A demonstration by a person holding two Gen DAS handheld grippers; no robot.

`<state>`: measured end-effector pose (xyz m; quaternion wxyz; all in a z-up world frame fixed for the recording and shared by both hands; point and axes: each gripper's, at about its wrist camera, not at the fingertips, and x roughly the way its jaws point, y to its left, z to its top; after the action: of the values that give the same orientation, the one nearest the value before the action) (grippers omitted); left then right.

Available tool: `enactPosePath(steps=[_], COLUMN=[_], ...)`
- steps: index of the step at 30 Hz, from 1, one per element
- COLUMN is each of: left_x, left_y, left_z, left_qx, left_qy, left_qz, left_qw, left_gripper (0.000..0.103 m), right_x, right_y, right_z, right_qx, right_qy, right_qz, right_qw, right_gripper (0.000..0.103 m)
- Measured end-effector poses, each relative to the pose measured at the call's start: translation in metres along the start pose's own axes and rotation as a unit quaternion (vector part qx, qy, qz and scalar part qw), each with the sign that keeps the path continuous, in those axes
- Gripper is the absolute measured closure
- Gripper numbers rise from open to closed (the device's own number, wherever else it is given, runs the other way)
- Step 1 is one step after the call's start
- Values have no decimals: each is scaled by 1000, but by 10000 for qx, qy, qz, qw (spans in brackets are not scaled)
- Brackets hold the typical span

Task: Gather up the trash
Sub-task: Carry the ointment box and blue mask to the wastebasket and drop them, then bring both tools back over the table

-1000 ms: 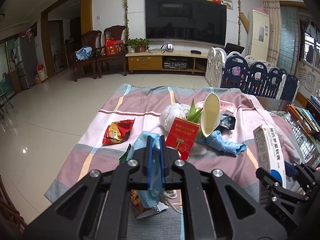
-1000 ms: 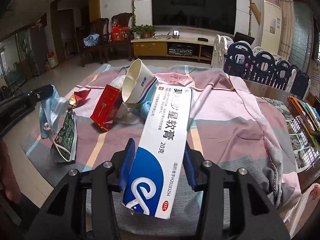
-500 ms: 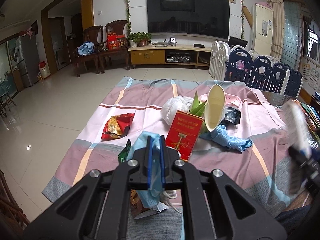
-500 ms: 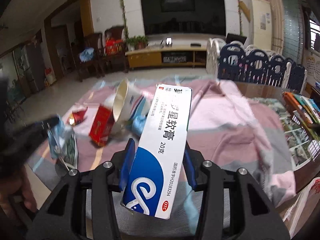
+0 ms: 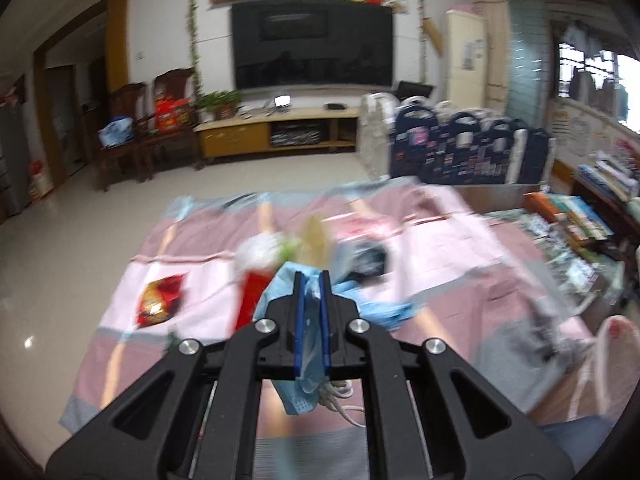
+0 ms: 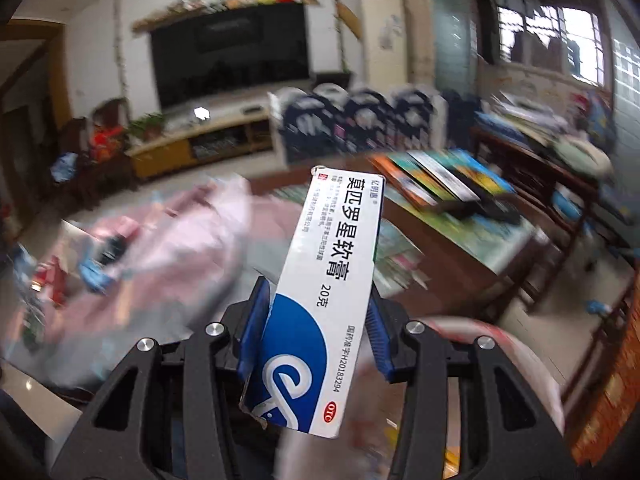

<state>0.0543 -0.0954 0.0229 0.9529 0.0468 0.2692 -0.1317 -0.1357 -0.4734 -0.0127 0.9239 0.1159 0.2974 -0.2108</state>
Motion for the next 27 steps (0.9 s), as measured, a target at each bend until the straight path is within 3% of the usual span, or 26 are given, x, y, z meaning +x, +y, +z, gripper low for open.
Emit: enactPosePath(steps=[1,3,5,7,10,12,14,15,16,17,21,25,27], left_x=[-8,-22,-34,-46,-51,-53,-53,-52,-54,-56,-48,-53,-57], left_y=[-22,-72,-120,-176,-252,-293,-331,-342,-348,-347,-306,-208,-145], left_z=[9,24,30,29,13,-3,-21,-29,-36,-39,-27,-6,-2], left_qx=[64,253,538,765,982,1183,1492,1629,1746,1814,1370,692,430], left_qy=[-77,-82,-22,137,628,889,1238,1322,1205,1042,1025,590,373], left_qz=[-297,-995,-1605,-2296,-3135,-3431,-3822,-3847,-3643,-3416,-3198,-2367,-1724], left_qw=[9995,9947,9856,9702,9424,9276,9035,8989,9068,9163,9319,9673,9834], left_gripper=[95,95,95,94,94,91,67,39,25,23,18,10,9], right_x=[3,14,17,0,-43,-69,-87,-94,-97,-100,-96,-79,-67], right_y=[-20,-43,-67,-91,-123,-134,-128,-120,-114,-104,-64,-6,35], right_z=[-17,-44,-69,-76,-70,-58,-38,-30,-24,-19,-8,-1,4], right_qx=[52,34,201,608,1422,1722,1609,1467,1323,1159,795,510,311], right_qy=[167,681,1083,949,395,64,-200,-316,-388,-422,-426,-278,-214], right_qz=[-207,-413,-614,-748,-837,-773,-729,-741,-733,-690,-340,228,610], right_qw=[9996,9968,9920,9908,9855,9820,9841,9859,9877,9900,9953,9981,9974], right_gripper=[56,35,33,33,24,21,21,20,18,17,17,17,17])
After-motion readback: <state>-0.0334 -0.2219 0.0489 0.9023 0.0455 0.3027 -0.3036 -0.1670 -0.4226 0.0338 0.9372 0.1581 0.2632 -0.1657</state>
